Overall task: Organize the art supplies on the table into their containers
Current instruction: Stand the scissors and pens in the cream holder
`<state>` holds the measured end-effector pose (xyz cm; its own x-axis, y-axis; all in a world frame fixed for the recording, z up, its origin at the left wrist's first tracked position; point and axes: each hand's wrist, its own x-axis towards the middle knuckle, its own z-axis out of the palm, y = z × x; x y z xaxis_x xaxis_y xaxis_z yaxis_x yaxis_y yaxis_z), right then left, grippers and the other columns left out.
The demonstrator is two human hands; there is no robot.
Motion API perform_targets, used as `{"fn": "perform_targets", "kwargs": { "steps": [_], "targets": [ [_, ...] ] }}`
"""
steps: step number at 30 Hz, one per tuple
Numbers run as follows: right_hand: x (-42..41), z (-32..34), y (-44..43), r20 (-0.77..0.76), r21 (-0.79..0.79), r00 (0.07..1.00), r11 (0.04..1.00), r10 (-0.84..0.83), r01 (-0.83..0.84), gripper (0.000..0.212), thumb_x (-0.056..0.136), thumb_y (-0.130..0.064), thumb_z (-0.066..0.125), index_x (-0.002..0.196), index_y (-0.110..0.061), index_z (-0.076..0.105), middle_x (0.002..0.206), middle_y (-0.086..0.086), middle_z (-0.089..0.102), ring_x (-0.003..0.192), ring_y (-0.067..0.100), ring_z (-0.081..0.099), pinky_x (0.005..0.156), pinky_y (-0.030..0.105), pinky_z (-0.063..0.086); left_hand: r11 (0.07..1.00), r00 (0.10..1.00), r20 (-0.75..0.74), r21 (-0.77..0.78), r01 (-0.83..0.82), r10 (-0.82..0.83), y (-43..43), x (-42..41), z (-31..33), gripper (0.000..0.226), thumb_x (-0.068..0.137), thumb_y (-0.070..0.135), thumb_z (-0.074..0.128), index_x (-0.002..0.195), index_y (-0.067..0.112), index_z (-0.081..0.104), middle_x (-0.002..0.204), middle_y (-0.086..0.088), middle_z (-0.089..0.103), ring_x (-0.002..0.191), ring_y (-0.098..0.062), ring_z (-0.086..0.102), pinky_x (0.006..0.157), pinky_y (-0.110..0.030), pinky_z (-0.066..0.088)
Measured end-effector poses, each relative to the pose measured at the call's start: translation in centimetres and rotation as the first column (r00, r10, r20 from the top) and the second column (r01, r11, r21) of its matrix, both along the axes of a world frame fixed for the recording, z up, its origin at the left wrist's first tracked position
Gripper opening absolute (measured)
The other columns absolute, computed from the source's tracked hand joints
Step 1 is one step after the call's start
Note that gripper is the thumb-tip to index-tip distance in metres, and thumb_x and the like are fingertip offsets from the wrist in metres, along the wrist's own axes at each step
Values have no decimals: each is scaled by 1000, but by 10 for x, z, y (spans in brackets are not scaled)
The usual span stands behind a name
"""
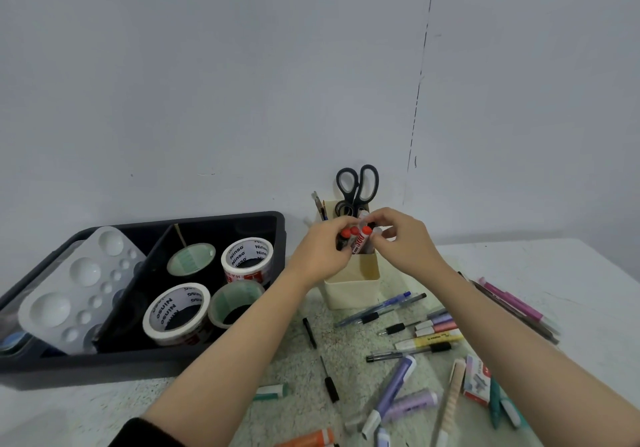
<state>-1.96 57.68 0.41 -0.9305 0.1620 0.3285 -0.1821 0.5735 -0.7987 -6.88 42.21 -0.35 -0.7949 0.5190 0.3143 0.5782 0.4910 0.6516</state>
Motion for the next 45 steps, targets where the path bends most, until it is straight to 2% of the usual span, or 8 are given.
{"fn": "perform_targets", "kwargs": {
  "steps": [11,15,22,30,34,37,41,45],
  "targets": [
    [-13,7,3,34,91,999,996,3,-6,38,93,-11,45,125,-23,59,118,-13,58,81,-7,55,72,4,36,998,998,8,-11,-58,58,1,0,6,17,86,4,55,95,19,55,89,0,61,83,-16,57,77,-35,51],
    [-19,11,2,7,119,999,992,-52,51,27,94,-14,46,108,-18,69,97,-12,64,74,-6,56,67,3,38,997,997,37,50,-63,61,4,1,-1,22,88,2,54,100,20,55,93,2,59,88,-13,56,78,-26,48],
    [-15,11,3,-4,268,992,956,-126,123,18,91,-20,48,97,-19,64,96,-6,66,76,11,57,72,29,49,995,982,182,79,-61,46,1,2,-3,53,88,-4,49,136,15,43,134,-6,49,124,-16,48,101,-26,41],
    [-6,6,-2,-24,345,983,922,-181,178,20,93,-23,46,107,-18,59,104,1,60,83,16,54,67,30,43,991,985,117,21,-132,128,-7,6,-2,38,90,-2,45,125,8,55,118,-8,61,109,-14,57,92,-20,45],
    [13,-1,-14,-216,312,962,921,-169,232,17,90,-19,50,105,-15,58,103,0,54,90,15,49,71,26,38,990,990,61,59,-129,125,-26,29,6,34,90,-1,48,121,8,57,105,-1,59,92,-4,56,77,-4,42],
    [40,-9,-31,-248,333,969,938,-12,97,11,85,-22,48,91,-18,57,90,-5,54,84,12,49,73,27,41,995,997,24,75,-73,71,-50,57,6,24,87,0,53,106,12,63,91,5,61,77,0,58,69,-6,45],
    [88,-23,-53,19,426,945,852,328,-304,15,80,-31,46,81,-24,59,81,-10,54,76,5,49,68,22,42,999,998,43,-8,41,-41,-89,103,-8,22,85,3,60,95,22,63,82,11,62,65,-8,58,60,-16,48],
    [129,-41,-69,244,474,855,713,458,-517,11,80,-27,61,87,-27,69,84,-12,53,77,2,49,67,12,37,987,997,0,-138,76,-77,-121,140,-25,13,86,10,62,93,21,65,78,19,57,64,-10,54,57,-19,46]
  ]
}}
